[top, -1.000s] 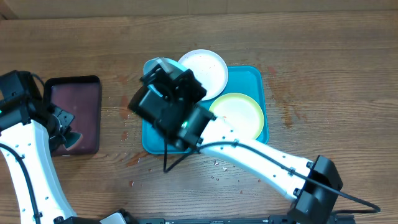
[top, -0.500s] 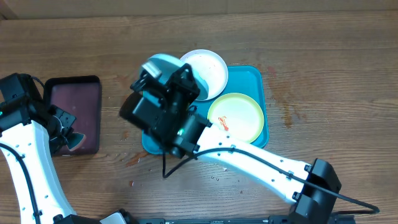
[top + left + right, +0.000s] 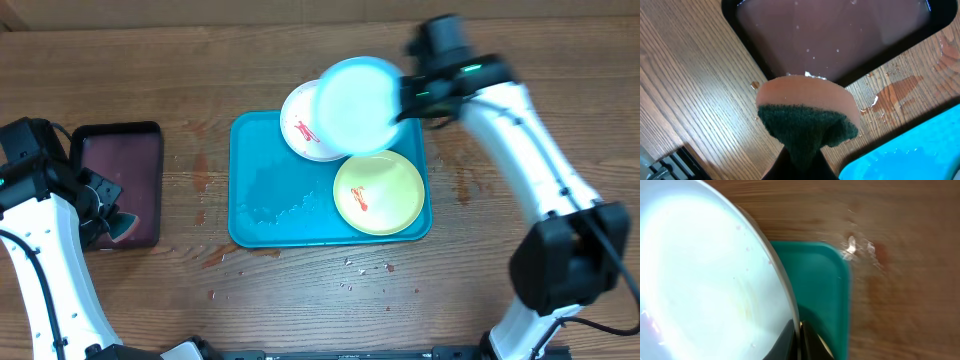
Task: Clean dirty plates on tray and stack at the side
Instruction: 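Lift the light-blue plate with the right gripper and place it right of tray, then grip the white plate rim with the right gripper and pull it closer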
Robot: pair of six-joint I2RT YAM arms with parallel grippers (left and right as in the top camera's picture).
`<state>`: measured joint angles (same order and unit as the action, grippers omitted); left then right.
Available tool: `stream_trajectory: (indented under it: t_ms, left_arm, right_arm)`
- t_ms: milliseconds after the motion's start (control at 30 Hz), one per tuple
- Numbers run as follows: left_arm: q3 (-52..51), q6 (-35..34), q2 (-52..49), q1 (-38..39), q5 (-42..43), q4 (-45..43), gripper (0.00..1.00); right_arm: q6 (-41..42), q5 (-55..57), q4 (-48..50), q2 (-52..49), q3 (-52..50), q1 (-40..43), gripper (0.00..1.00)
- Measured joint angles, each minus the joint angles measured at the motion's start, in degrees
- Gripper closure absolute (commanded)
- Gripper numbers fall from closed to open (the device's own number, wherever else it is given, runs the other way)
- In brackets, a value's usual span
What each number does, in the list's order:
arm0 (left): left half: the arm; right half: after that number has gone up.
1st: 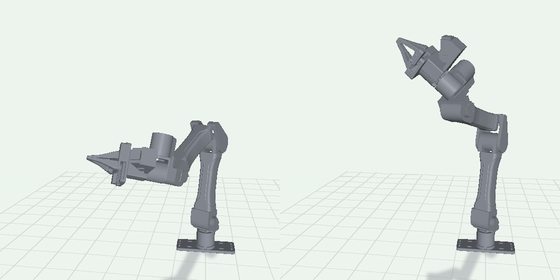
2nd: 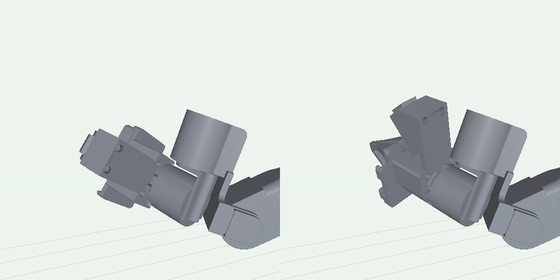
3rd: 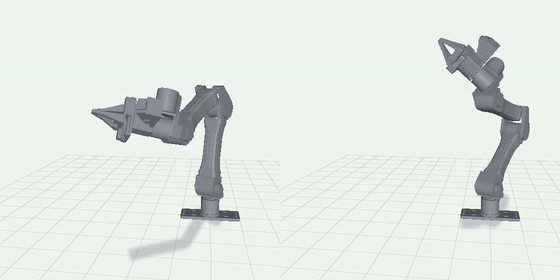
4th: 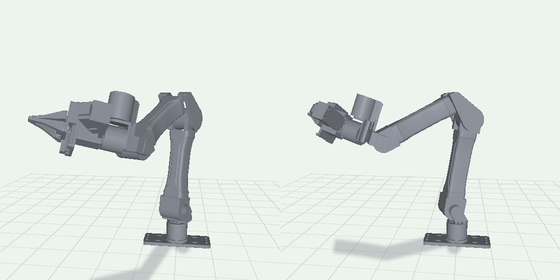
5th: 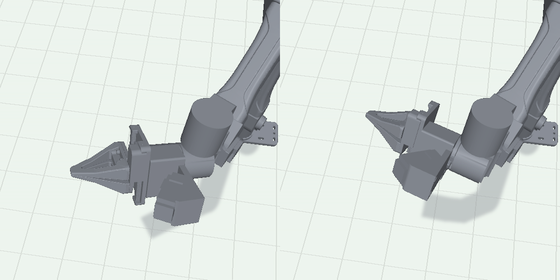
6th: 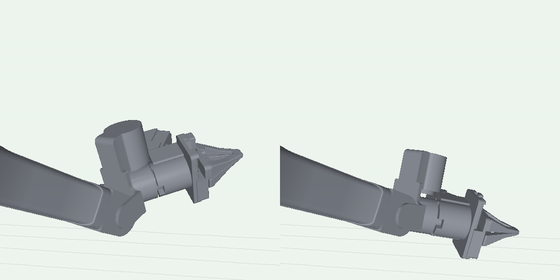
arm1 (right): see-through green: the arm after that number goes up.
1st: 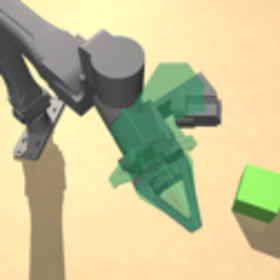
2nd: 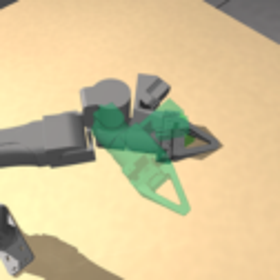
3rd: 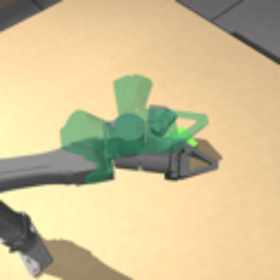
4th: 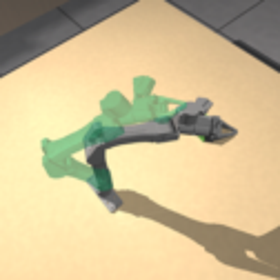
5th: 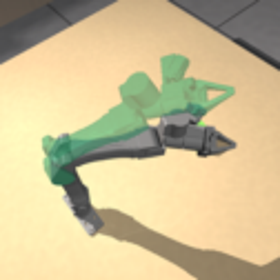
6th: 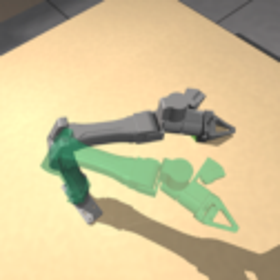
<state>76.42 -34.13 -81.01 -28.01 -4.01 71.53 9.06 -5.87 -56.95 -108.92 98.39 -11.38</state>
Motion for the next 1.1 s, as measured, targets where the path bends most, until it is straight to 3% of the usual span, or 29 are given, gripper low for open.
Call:
stream_trajectory:
  t_ms: [300, 433, 500, 567, 633, 900, 1100]
  left_arm:
    - [0.0, 0.0, 0.0, 0.0, 2.0, -0.5, 0.96]
    - [0.0, 0.0, 0.0, 0.0, 2.6, -0.7, 0.96]
    - [0.0, 0.0, 0.0, 0.0, 2.8, -0.8, 0.96]
    - [0.0, 0.0, 0.0, 0.0, 3.0, -0.8, 0.96]
    - [0.0, 0.0, 0.0, 0.0, 3.2, -0.8, 0.96]
    - [0.0, 0.0, 0.0, 0.0, 3.4, -0.9, 0.96]
    - [0.0, 0.0, 0.0, 0.0, 3.4, -1.0, 0.96]
  right_arm:
    - [2.0, -6.2, 3.9, 0.0, -9.9, 25.5, 0.96]
    - [2.6, -6.3, 8.3, 0.0, -14.7, 31.5, 0.95]
    - [2.9, -6.4, 11.0, 0.0, -17.4, 33.3, 0.85]
    - [2.9, -6.8, 12.5, 0.0, -19.1, 33.4, 0.76]
    - [2.9, -7.2, 13.7, 0.0, -20.0, 33.0, 0.56]
    - [3.0, -10.9, 16.0, -0.1, -20.3, 28.0, 0.53]
    - [1.2, -23.6, 27.8, -0.3, -20.5, 17.7, 0.37]
